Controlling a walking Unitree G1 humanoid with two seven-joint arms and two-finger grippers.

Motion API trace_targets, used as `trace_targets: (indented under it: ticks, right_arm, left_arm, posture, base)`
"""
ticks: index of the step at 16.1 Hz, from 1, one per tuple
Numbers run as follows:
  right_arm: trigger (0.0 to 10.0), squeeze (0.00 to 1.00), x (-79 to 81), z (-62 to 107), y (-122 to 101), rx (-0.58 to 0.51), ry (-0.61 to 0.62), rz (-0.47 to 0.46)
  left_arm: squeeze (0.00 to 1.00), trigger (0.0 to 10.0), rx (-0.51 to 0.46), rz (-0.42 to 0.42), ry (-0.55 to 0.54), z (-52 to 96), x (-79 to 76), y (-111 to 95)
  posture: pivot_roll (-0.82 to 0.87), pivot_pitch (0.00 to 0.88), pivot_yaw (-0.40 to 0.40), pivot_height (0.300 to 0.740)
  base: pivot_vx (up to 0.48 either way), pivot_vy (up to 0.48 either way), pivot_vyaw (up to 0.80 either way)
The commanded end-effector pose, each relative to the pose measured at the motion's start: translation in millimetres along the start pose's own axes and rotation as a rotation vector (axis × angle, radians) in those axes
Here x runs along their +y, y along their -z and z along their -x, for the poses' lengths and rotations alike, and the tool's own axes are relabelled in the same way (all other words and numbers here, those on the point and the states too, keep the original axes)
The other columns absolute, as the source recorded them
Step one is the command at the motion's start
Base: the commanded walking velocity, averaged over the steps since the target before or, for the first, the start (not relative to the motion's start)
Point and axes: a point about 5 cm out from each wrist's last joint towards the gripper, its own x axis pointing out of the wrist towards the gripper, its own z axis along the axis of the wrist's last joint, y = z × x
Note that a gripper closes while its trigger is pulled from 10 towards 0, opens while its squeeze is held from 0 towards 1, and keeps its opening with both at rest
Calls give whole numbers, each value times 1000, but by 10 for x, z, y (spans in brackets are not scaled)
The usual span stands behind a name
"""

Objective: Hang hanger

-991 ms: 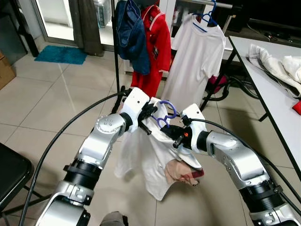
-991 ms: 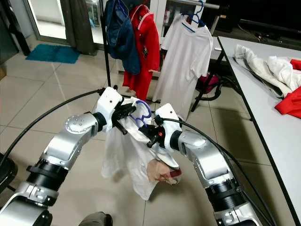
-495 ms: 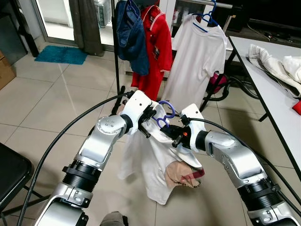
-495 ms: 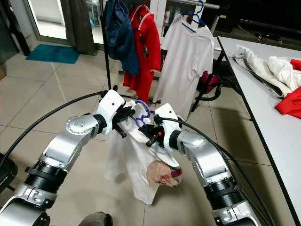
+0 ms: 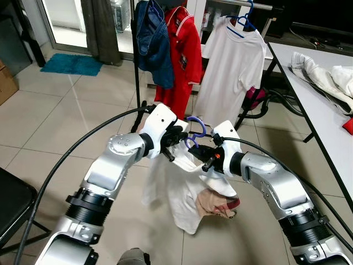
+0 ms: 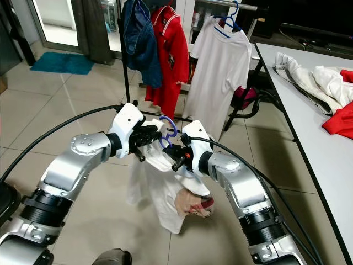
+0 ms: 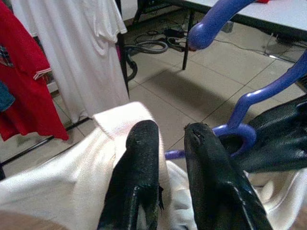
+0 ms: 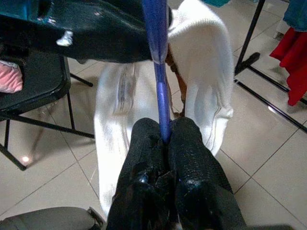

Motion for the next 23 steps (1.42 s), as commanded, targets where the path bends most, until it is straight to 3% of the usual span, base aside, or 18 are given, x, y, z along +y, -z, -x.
trace_targets:
  ticks: [1,3,6,8,10,12,13,14,15,20,23]
  right_arm:
    - [10000,0,-72,34,-112,-41,24,22]
    - [10000,0,-80,38,-118,-44,27,22]
    - [10000,0,-120,83,-149,-45,39,37]
    - [10000,0,-132,105,-173,-45,41,45]
    - [10000,0,-129,105,-193,-44,35,54]
    - [10000,0,-112,104,-219,-46,25,64]
    - [10000,0,-93,113,-236,-42,5,75]
    - [10000,0,-68,128,-252,-38,-19,91]
    - [10000,0,-52,145,-268,-34,-36,107]
    - [10000,0,72,227,-321,-15,-145,201]
    - [10000,0,127,246,-330,-3,-179,237]
  left_arm:
    - [1000,10000,-15,4,11,20,5,-47]
    - [1000,10000,-15,-1,10,56,46,-83]
    - [1000,10000,-94,0,3,184,192,-257]
    - [1000,10000,-176,-24,92,304,217,-409]
    - [1000,10000,-132,-107,143,378,262,-383]
    - [1000,10000,-76,-163,118,404,364,-319]
    - [788,10000,-37,-193,168,418,379,-275]
    - [0,10000,9,-210,278,451,350,-220]
    - [0,10000,32,-224,318,474,377,-202]
    - [0,10000,-54,-267,404,494,557,-394]
    - [0,10000,-47,-299,511,473,556,-477]
  posture:
    - [38,0,-69,740]
    - [38,0,-69,740]
    - [34,0,-68,740]
    - [35,0,-70,740]
    - [37,0,-73,740]
    - [37,0,-72,740]
    - [38,0,-73,740]
    - [38,0,-74,740]
    - [37,0,-73,740]
    - [46,0,-76,740]
    - [54,0,-72,740]
  base:
    - [0,0,0]
    - [0,0,0]
    - [0,0,0]
    - [0,0,0]
    - [0,0,0]
    - [0,0,0]
    - [0,0,0]
    - [0,0,0]
    - [0,0,0]
    - [0,0,0]
    - [0,0,0]
